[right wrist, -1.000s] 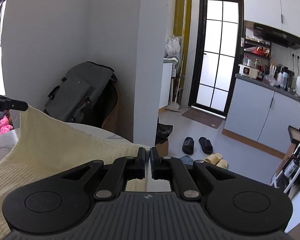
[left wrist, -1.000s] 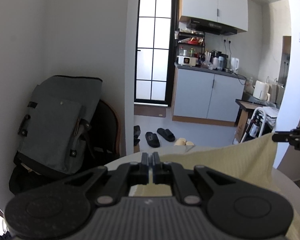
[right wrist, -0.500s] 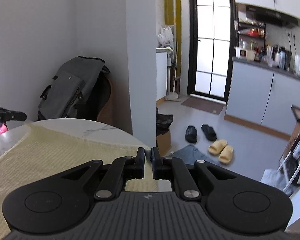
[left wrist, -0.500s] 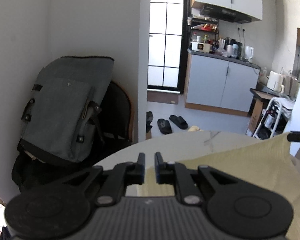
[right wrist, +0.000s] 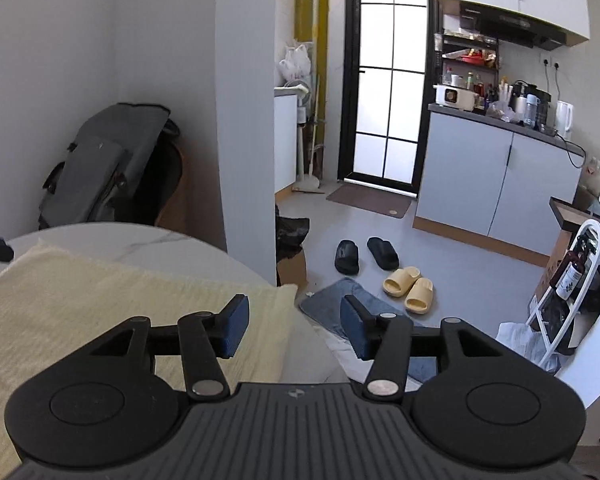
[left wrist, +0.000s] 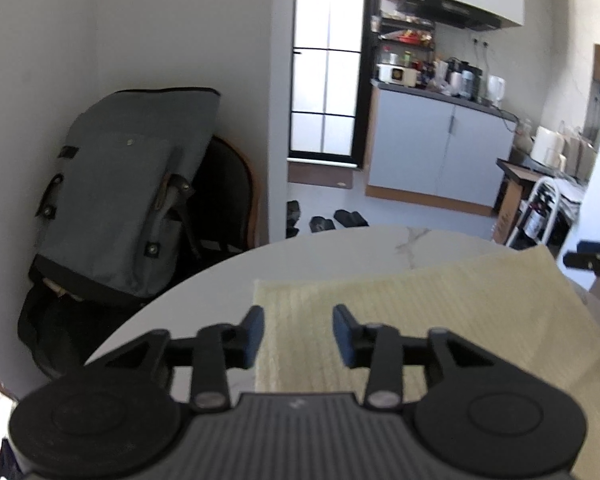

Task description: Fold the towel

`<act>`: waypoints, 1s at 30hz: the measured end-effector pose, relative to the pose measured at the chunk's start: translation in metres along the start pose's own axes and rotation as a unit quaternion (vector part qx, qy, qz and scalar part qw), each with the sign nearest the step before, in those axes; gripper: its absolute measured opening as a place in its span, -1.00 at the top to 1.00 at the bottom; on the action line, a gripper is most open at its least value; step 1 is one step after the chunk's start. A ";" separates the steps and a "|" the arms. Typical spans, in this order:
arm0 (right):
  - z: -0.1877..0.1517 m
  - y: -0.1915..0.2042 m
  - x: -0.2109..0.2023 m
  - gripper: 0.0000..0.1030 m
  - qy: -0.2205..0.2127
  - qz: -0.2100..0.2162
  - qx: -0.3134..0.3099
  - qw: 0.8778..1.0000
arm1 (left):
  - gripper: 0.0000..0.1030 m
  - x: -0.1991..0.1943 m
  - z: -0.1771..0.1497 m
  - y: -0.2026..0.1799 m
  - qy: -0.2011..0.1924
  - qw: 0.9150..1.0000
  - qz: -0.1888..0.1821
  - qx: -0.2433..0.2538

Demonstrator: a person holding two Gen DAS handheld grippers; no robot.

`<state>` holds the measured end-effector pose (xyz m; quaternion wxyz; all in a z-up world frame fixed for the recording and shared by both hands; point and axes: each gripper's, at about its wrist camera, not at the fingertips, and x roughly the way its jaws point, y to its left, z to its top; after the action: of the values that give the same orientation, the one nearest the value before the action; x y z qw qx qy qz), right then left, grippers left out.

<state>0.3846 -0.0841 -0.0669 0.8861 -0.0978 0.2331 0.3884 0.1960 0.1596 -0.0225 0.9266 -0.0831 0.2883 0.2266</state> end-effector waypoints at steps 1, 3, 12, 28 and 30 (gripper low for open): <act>-0.001 0.001 -0.002 -0.08 -0.001 0.003 0.001 1.000 | 0.04 -0.004 -0.001 -0.002 -0.002 1.000 0.001 0.001; -0.003 0.003 -0.005 -0.11 -0.003 0.009 0.002 1.000 | -0.23 -0.011 -0.003 -0.007 -0.008 1.000 0.003 0.007; -0.010 0.013 -0.022 -0.13 -0.014 0.036 0.010 0.999 | -0.58 -0.038 -0.022 -0.028 -0.040 0.999 -0.001 0.010; -0.024 0.047 -0.061 -0.13 -0.033 0.057 0.015 0.998 | -0.86 -0.081 -0.048 -0.031 -0.084 0.996 -0.021 -0.003; -0.026 0.053 -0.066 -0.13 -0.033 0.048 0.015 0.998 | -0.86 -0.084 -0.050 -0.033 -0.087 0.996 -0.023 0.001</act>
<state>0.2980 -0.0994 -0.0574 0.8751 -0.0606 0.2142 0.4298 0.1251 0.0846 -0.0151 0.9532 -0.0683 0.2051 0.2115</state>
